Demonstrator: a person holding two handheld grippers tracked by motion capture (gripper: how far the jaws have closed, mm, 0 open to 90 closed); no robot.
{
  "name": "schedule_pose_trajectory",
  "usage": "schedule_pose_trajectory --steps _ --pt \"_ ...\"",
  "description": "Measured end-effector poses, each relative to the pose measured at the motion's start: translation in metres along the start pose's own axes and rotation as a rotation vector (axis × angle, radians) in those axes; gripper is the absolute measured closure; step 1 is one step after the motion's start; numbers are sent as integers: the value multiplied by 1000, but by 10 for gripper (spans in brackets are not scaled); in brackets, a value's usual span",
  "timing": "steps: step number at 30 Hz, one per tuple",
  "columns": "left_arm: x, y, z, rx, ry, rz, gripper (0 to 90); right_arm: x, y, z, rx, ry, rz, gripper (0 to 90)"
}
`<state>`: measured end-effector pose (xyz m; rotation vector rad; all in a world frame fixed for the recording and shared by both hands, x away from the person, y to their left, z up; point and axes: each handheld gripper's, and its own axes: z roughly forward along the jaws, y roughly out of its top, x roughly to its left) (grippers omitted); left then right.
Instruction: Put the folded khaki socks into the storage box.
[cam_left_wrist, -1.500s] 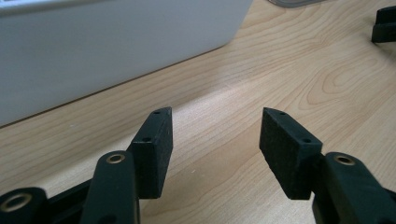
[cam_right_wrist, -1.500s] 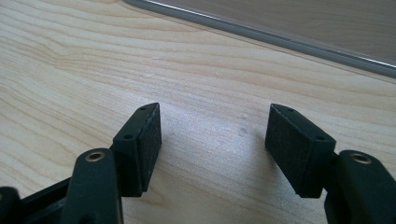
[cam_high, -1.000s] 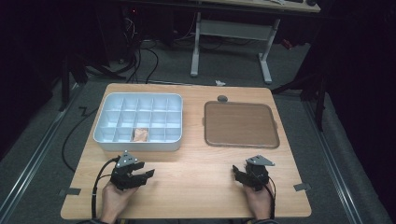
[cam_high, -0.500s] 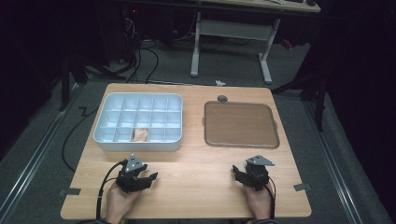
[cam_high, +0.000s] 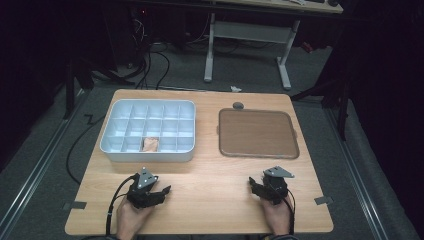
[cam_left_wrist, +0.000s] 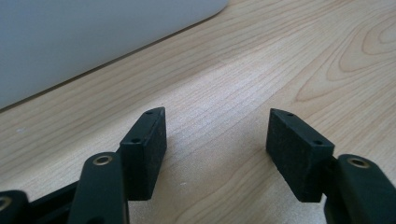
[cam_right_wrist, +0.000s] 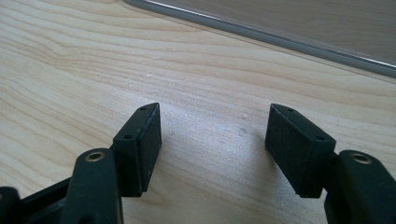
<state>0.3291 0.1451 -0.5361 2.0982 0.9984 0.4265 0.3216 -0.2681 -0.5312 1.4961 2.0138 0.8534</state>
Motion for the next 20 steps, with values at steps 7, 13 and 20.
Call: schedule_pose_trajectory --steps 7,13,20 --pt "0 1 1 2 12 -3 367 0 0 0 -1 1 -1 364" --pt "0 1 1 2 14 -5 367 0 0 0 -1 1 0 364" --pt "0 1 1 2 15 -6 367 0 0 0 -1 3 -1 361"
